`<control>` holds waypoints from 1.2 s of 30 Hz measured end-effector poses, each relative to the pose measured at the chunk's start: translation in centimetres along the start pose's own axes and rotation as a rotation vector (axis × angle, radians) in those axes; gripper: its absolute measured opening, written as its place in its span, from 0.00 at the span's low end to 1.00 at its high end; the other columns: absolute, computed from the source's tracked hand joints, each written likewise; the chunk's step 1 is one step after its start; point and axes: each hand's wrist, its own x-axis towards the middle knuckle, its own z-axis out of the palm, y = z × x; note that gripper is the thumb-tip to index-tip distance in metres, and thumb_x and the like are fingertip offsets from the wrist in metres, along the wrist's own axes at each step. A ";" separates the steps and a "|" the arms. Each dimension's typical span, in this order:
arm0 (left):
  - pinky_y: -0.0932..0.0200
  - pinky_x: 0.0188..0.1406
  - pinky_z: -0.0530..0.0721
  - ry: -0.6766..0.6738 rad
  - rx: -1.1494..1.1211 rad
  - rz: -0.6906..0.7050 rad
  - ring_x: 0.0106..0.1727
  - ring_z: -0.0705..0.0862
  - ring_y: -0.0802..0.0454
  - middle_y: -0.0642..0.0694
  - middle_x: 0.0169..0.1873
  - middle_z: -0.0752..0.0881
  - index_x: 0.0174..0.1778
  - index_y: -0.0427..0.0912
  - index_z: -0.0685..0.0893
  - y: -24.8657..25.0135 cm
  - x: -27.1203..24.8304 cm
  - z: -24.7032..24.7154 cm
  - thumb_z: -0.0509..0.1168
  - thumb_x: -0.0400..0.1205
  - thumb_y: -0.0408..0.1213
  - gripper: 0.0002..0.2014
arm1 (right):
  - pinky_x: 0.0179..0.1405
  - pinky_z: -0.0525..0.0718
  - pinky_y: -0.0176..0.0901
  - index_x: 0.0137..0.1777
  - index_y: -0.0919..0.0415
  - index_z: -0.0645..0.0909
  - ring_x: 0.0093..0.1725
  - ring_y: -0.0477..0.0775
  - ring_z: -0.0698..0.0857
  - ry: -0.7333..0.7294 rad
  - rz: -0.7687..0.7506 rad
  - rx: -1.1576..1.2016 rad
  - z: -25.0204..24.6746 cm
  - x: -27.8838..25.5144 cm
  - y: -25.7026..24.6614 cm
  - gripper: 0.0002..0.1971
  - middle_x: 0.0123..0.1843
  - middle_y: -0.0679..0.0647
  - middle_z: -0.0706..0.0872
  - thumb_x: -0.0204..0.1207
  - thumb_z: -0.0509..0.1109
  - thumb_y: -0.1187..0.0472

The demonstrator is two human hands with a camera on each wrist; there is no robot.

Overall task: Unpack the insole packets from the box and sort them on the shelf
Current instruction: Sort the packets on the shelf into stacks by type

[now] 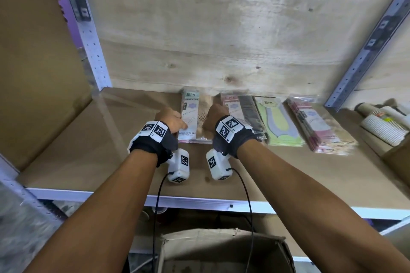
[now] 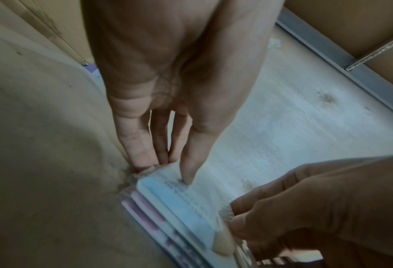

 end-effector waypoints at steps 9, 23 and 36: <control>0.64 0.31 0.76 0.262 -0.046 0.047 0.34 0.83 0.50 0.45 0.37 0.88 0.37 0.41 0.86 2.8 -0.9 -2.6 0.72 0.76 0.37 0.05 | 0.62 0.79 0.43 0.69 0.65 0.80 0.69 0.59 0.81 0.122 -0.167 0.166 -3.8 -2.0 2.6 0.21 0.69 0.59 0.83 0.77 0.72 0.60; 0.42 0.58 0.88 -0.136 -0.295 0.397 0.55 0.88 0.40 0.38 0.54 0.89 0.45 0.49 0.86 19.0 -8.3 16.2 0.73 0.74 0.37 0.06 | 0.70 0.80 0.49 0.58 0.57 0.89 0.61 0.58 0.87 0.606 0.237 0.504 -12.6 -7.1 29.9 0.12 0.58 0.57 0.91 0.75 0.72 0.63; 0.47 0.72 0.76 0.020 0.108 0.186 0.73 0.76 0.36 0.36 0.73 0.77 0.71 0.37 0.78 22.7 -5.6 23.5 0.64 0.81 0.46 0.25 | 0.67 0.78 0.40 0.62 0.56 0.87 0.63 0.54 0.87 0.558 0.131 0.477 -14.1 -7.1 31.5 0.14 0.60 0.53 0.90 0.78 0.70 0.60</control>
